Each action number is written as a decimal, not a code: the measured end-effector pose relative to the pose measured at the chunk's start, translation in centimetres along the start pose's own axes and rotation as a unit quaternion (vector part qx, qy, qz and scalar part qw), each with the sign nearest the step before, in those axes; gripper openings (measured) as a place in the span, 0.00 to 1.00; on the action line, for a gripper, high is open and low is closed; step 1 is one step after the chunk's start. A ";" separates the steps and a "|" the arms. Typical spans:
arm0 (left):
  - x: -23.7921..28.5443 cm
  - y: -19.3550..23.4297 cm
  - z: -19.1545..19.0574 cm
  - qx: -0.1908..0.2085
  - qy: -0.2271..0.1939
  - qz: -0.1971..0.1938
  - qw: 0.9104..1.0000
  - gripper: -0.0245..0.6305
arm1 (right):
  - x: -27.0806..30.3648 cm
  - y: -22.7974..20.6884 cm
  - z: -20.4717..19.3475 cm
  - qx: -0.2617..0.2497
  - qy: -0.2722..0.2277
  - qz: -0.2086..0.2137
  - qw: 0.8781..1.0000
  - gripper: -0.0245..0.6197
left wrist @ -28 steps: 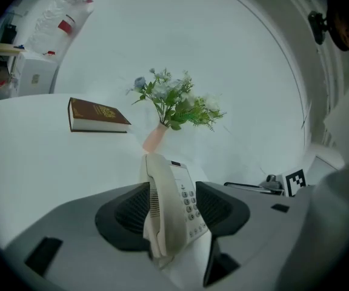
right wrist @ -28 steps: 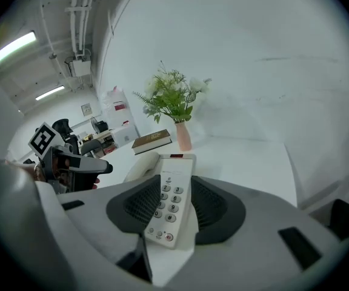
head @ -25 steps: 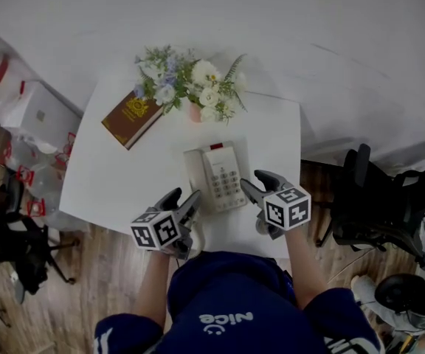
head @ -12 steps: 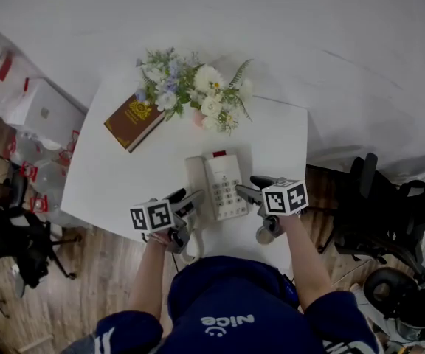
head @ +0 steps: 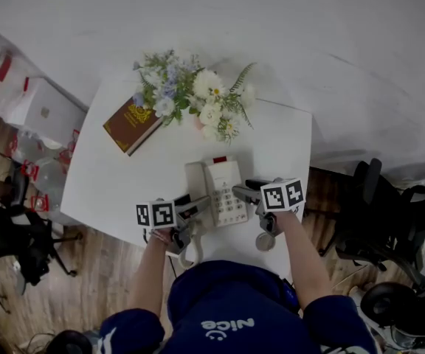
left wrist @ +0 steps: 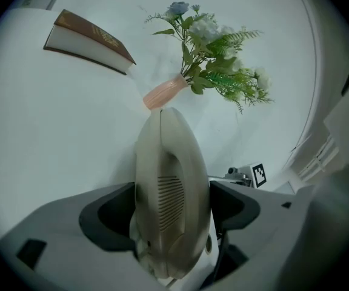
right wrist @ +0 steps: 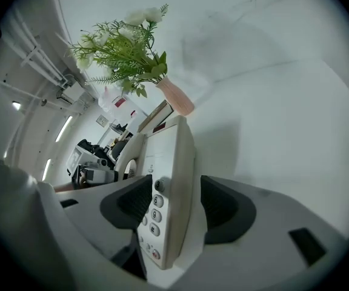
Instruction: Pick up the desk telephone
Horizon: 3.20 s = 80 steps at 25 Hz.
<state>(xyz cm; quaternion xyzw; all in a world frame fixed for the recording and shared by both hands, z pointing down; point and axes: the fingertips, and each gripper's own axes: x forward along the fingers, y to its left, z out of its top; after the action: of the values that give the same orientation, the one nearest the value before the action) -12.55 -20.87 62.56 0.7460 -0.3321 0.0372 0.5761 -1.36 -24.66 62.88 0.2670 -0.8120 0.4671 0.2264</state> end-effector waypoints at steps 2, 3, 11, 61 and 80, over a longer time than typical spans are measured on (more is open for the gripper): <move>0.1 0.1 -0.1 -0.017 -0.001 -0.010 1.000 0.62 | 0.4 0.2 -0.2 0.011 0.007 0.014 1.000 0.44; 0.1 0.1 -0.1 -0.022 -0.001 -0.014 1.000 0.62 | 0.7 0.3 -0.4 0.017 0.012 0.021 1.000 0.44; 0.2 0.1 0.0 -0.025 -0.001 -0.023 0.999 0.62 | 1.4 0.3 -0.9 0.047 0.022 0.053 0.997 0.44; -6.2 -6.1 -2.1 0.000 -0.020 -0.042 0.999 0.62 | -4.6 8.3 -2.6 0.063 -0.084 0.063 0.993 0.40; -10.1 -12.3 -0.7 0.086 -0.050 -0.048 0.994 0.62 | -9.5 13.4 -0.8 0.028 -0.163 0.091 0.982 0.39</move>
<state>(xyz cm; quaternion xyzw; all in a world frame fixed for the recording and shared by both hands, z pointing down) -13.51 -14.25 48.06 0.8088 -0.3198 0.0012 0.4935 -2.71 -16.17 48.85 0.2706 -0.8454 0.4588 0.0397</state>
